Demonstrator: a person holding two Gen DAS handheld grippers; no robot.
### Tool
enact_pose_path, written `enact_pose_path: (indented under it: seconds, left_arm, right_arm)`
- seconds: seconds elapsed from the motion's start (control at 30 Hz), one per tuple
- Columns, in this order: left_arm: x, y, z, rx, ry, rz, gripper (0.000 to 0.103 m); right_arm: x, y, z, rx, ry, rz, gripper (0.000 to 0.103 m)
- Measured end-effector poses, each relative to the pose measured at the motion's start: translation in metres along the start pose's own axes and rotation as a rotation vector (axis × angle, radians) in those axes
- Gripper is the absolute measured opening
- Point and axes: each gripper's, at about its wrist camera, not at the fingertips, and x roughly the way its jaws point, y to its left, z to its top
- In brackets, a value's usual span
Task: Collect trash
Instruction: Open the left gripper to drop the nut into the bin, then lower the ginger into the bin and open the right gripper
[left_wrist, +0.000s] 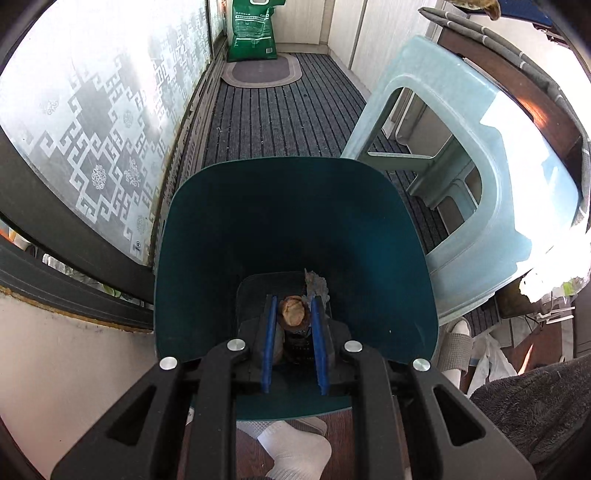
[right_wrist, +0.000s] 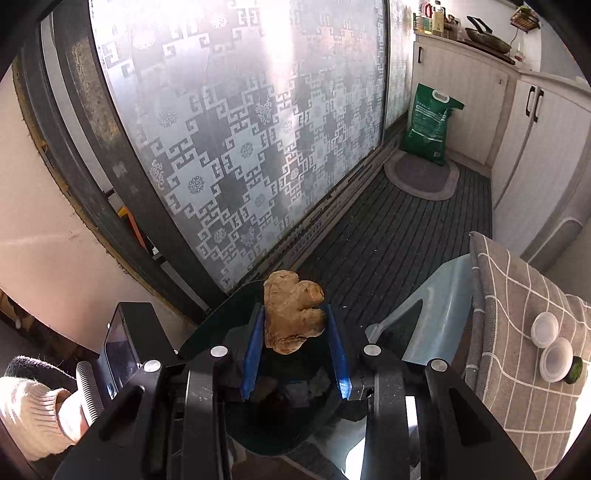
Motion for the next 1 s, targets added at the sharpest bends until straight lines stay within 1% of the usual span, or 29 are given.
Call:
enact_pose_path:
  seconds: [0.17,0.37,0.57,0.67,0.8,1.0]
  left_arm:
    - [-0.002,0.006,-0.001,-0.015,-0.002,-0.009,0.022]
    - [-0.014,0.014,0.002,-0.042,-0.034,-0.018,0.024]
    - [-0.034,0.022,0.007,-0.064,-0.103,-0.007,0.023]
    - [-0.048,0.026,0.011,-0.074,-0.145,-0.002,0.018]
    - [-0.068,0.031,0.018,-0.097,-0.201,-0.002,0.014]
    - [-0.098,0.035,0.028,-0.119,-0.28,-0.007,0.013]
  right_arm:
    - [0.019,0.003,-0.004,-0.002,0.049,-0.007,0.034]
    - [0.041,0.008,-0.012,-0.012,0.104,-0.012,0.033]
    - [0.062,0.015,-0.021,-0.028,0.157,-0.015,0.033]
    - [0.073,0.017,-0.027,-0.03,0.183,-0.013,0.033]
    - [0.088,0.022,-0.035,-0.037,0.224,-0.015,0.033]
    - [0.112,0.025,-0.051,-0.048,0.292,-0.02,0.033]
